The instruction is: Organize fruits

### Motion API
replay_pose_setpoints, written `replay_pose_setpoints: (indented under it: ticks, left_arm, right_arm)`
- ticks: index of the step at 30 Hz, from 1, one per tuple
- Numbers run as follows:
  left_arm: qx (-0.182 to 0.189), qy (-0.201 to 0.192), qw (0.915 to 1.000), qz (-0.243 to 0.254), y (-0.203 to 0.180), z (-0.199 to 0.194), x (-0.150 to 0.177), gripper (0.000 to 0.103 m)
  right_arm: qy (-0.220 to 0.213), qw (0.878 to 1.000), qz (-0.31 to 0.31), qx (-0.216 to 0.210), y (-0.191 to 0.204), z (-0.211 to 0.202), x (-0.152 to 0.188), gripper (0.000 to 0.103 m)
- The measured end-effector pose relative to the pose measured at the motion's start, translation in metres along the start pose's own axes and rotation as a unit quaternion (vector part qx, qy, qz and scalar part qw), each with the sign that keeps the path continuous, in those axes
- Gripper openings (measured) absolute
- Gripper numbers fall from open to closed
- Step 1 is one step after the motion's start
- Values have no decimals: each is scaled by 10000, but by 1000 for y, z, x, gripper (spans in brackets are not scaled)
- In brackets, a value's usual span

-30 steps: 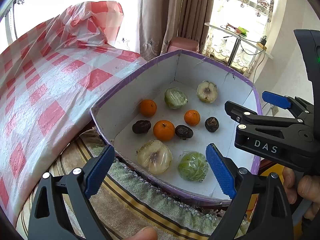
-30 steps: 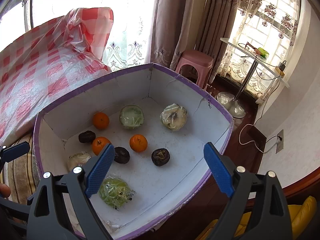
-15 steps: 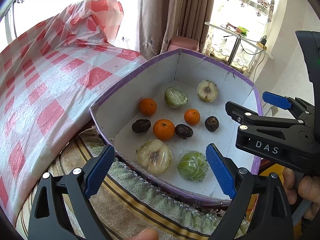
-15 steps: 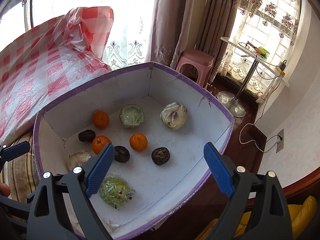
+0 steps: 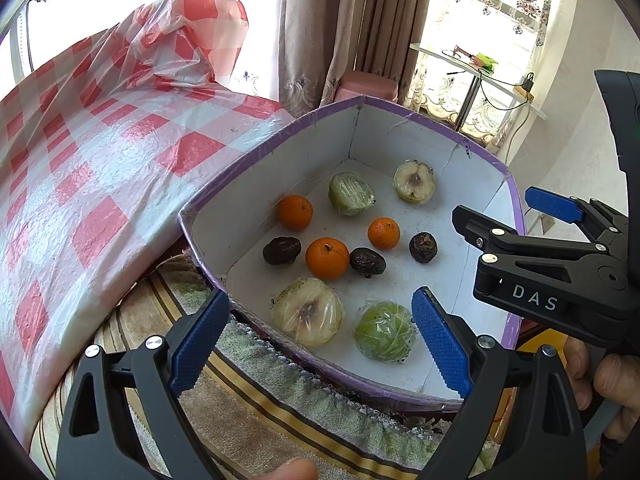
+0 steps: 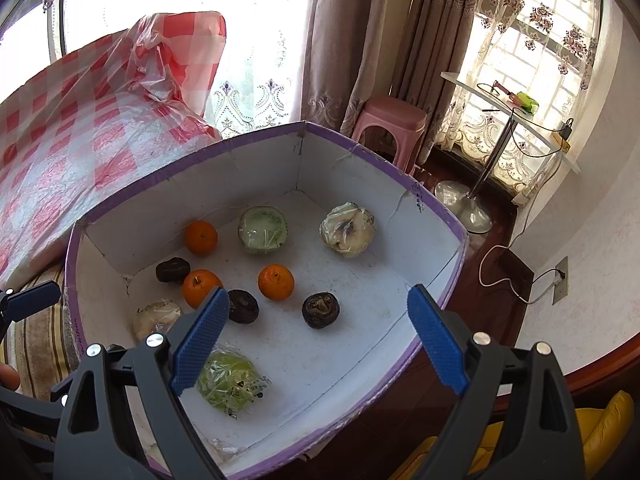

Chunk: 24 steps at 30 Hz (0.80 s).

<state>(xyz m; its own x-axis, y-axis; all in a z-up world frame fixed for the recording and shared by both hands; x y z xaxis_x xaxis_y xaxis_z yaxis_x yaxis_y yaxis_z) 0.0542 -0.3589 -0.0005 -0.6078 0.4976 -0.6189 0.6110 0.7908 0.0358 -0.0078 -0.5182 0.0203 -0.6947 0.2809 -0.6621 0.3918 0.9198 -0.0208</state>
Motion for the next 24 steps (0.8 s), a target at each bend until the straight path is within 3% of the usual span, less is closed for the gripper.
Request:
replay_pose_setpoints:
  ticks: [24]
  left_arm:
    - [13, 16, 10000, -7, -1, 1, 1, 89]
  right_arm:
    - [8, 10000, 5, -8, -1, 1, 0, 91]
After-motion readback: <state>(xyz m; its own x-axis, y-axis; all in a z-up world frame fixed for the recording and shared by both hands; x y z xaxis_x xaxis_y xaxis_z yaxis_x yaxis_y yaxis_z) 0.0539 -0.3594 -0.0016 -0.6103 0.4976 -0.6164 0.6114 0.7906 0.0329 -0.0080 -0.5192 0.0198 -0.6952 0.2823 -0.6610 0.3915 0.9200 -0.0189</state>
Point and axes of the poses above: each gripper's, at about its wrist camera, not at the fingertips, and z roughly the way its jaws point, y to its left, x to its underside, the point moved 1 cm from there along z, roughly the way its jaws point, and after that the axes turned 9 degrees about -x, right-handed, at the moved point
